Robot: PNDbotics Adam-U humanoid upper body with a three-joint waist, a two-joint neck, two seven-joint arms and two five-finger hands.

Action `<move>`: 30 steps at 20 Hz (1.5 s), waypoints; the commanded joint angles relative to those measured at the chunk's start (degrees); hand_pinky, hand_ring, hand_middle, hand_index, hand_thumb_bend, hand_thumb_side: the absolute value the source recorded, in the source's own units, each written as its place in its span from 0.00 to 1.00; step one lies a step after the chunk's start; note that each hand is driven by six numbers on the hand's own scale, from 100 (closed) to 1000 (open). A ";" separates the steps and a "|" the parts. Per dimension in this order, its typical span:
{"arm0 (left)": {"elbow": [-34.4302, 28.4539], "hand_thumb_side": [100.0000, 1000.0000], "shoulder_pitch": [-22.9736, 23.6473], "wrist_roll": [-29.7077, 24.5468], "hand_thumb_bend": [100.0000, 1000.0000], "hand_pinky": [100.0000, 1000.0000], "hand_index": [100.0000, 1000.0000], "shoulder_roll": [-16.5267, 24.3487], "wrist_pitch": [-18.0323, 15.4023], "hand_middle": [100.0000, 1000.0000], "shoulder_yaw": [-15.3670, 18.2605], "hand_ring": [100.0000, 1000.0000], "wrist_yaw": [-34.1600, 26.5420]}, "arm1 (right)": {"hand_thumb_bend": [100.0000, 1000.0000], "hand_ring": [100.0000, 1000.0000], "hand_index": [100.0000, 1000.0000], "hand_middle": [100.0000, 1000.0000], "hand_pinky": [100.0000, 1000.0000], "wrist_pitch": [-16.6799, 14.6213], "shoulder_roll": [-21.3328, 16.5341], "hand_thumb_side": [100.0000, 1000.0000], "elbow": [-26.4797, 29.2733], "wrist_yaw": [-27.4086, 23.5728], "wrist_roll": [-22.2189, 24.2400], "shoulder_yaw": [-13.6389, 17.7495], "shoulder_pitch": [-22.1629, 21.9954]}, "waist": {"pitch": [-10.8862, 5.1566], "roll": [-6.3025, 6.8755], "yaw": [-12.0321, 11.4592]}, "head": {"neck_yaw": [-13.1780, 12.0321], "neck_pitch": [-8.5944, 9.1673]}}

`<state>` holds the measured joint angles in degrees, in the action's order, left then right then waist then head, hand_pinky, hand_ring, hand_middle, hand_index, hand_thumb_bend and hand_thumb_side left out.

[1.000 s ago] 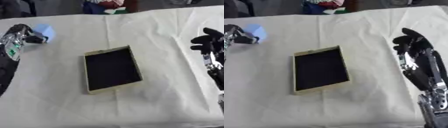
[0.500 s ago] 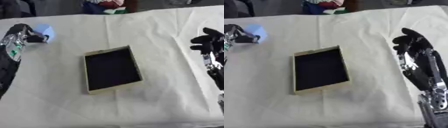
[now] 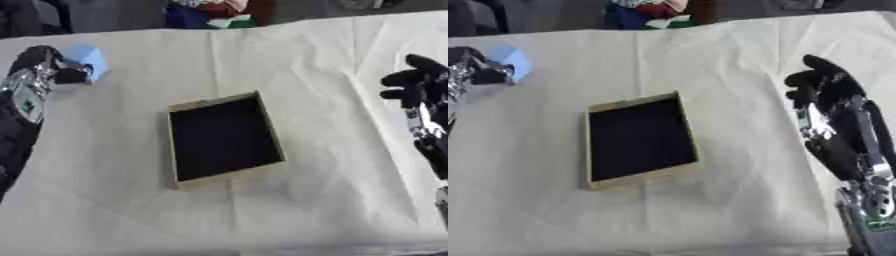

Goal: Pick up objects on the table and place them in the box.

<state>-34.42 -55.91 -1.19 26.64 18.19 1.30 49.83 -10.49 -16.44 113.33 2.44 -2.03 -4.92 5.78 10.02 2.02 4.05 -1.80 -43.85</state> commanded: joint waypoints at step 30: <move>-41.99 0.52 5.95 -22.42 0.25 0.68 0.72 5.05 -15.16 0.56 -27.24 0.60 -12.48 | 0.00 0.72 0.86 0.62 0.67 -0.04 -1.17 0.47 0.99 -0.44 0.23 0.41 0.71 | -1.35 0.18 0.39 | 0.32 -0.27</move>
<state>-75.64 -49.26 -22.93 31.10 3.35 -25.51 37.81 -10.51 -16.45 113.33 2.37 -2.00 -4.77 6.02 9.59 2.31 4.39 -1.39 -43.85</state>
